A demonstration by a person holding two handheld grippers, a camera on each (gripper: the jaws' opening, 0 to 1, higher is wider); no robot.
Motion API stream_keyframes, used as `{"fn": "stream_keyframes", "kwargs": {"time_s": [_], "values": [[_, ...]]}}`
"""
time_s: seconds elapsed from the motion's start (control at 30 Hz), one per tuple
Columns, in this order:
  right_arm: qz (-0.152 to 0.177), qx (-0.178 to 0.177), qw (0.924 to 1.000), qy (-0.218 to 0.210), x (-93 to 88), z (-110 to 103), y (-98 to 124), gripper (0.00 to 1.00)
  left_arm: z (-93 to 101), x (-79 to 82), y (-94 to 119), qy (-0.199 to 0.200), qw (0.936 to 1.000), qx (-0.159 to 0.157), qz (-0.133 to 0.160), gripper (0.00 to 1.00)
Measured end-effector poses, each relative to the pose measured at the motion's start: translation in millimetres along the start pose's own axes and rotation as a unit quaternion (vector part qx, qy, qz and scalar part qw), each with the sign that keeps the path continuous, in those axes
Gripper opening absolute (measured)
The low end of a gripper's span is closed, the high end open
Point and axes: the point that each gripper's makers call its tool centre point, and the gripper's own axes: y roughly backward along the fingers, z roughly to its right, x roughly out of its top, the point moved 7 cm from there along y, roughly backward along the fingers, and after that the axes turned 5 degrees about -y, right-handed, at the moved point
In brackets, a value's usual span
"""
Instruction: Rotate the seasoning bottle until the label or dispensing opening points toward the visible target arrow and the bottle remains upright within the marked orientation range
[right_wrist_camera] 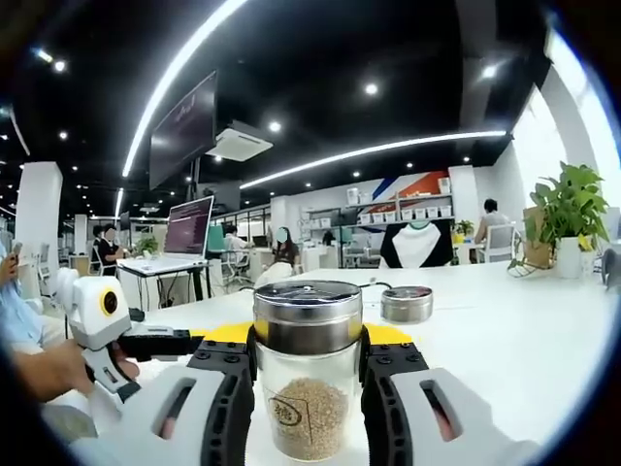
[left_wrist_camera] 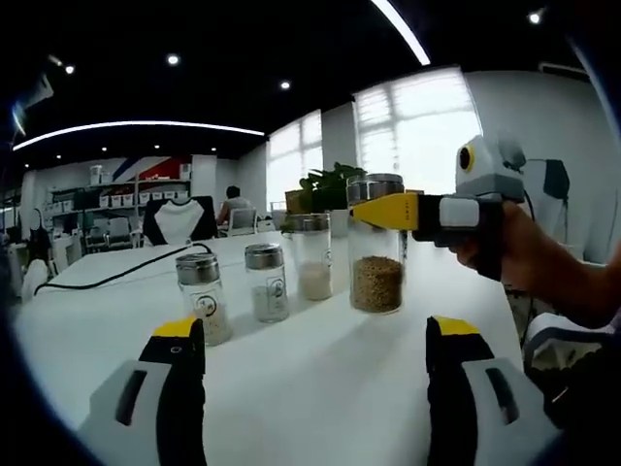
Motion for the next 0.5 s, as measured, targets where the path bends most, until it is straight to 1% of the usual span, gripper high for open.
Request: {"fn": "stream_keyframes", "kwargs": {"time_s": [0.13,0.5], "values": [[0.007,-0.008,0.9998,-0.018,2.4,11,3,0.39,-3.3,-0.9,2,0.005,0.9999,0.009,0.003,1.0],[0.007,-0.017,0.9998,-0.003,6.8,35,5,0.39,-4.1,-3.7,5,-0.001,0.9998,0.017,-0.009,1.0]]}}
